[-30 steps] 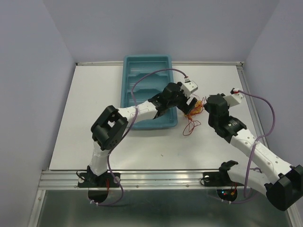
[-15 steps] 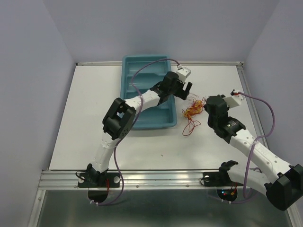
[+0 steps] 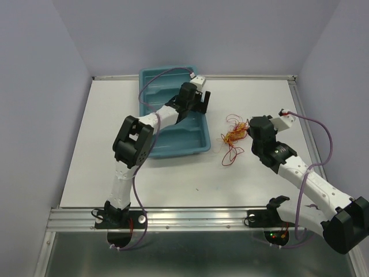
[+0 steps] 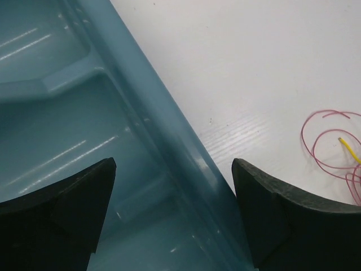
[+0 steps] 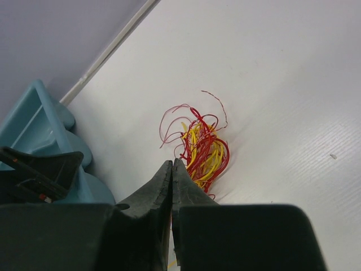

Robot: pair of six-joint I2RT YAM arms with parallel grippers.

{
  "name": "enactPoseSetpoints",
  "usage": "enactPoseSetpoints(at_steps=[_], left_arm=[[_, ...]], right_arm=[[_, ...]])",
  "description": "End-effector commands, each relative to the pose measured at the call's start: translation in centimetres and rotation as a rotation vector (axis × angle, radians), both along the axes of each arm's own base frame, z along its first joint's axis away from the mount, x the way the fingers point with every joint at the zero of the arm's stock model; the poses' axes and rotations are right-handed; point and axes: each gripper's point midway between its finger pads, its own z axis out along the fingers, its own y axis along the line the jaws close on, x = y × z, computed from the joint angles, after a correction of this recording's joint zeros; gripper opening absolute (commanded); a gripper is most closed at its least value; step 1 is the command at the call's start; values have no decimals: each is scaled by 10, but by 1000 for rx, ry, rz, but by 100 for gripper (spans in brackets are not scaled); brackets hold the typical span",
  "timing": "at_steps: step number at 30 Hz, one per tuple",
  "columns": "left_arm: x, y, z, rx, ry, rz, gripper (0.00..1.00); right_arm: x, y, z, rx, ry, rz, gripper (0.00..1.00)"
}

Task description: Untangle the cables

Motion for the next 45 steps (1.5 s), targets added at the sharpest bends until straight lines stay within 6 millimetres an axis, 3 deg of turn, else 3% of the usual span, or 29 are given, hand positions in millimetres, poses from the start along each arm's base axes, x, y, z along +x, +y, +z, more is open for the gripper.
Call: enactPoseSetpoints(at_steps=[1,2,3,5,6,10,15,21,23,24,25,27,28,29,30,32,34,36,38,39,41,42,43,45], left_arm=[[-28,-13,35,37,-58,-73,96],[-37,-18,38,73,-94,-83,96],[-41,-19,53,84,-138,-82,97],[-46,-21,56,152,-182,-51,99],[-51,-30,50,210,-174,-71,99],[-48,-33,14,302,-95,-50,96],[-43,-24,-4,336,-53,-8,84],[-33,6,-18,335,39,10,79],[-30,14,-21,334,55,12,74],[-29,19,-24,342,67,10,65],[-31,22,-25,348,73,6,61],[-36,28,-23,358,74,-1,51],[-39,30,-22,363,71,-2,46],[-39,32,-20,366,60,-2,41],[-42,37,-16,374,54,0,36],[-44,43,-12,384,48,13,36],[-46,53,-7,387,45,30,36],[-47,58,1,374,39,43,39],[-45,64,8,353,35,60,40],[-44,65,11,347,29,68,41],[-38,74,18,325,25,100,46],[-36,76,19,316,27,106,47],[-34,77,18,310,30,113,47],[-27,88,13,289,51,148,47]], right_arm=[[3,-1,4,16,-34,-16,5],[3,0,4,13,-33,-14,5],[3,0,4,11,-31,-13,6],[4,1,3,11,-27,-13,6],[5,0,2,9,-25,-14,6],[5,0,1,4,-21,-14,6],[5,1,1,2,-20,-12,6],[14,16,-8,-55,44,81,13],[19,21,-26,-80,98,98,26],[21,26,-34,-66,116,106,74],[25,30,-53,-76,167,113,85],[32,45,-66,-52,208,160,94],[35,53,-84,-55,262,184,95],[37,54,-80,-49,251,183,95],[41,62,-95,-45,297,207,96],[44,72,-118,-36,358,235,96],[47,77,-126,-30,382,241,95],[49,80,-138,-24,408,239,81],[51,82,-136,-26,405,246,56],[51,82,-135,-28,405,253,26],[50,82,-122,-27,373,264,1],[48,83,-119,-41,372,294,1],[50,86,-102,-26,319,313,0],[43,87,-100,-30,301,356,0]])
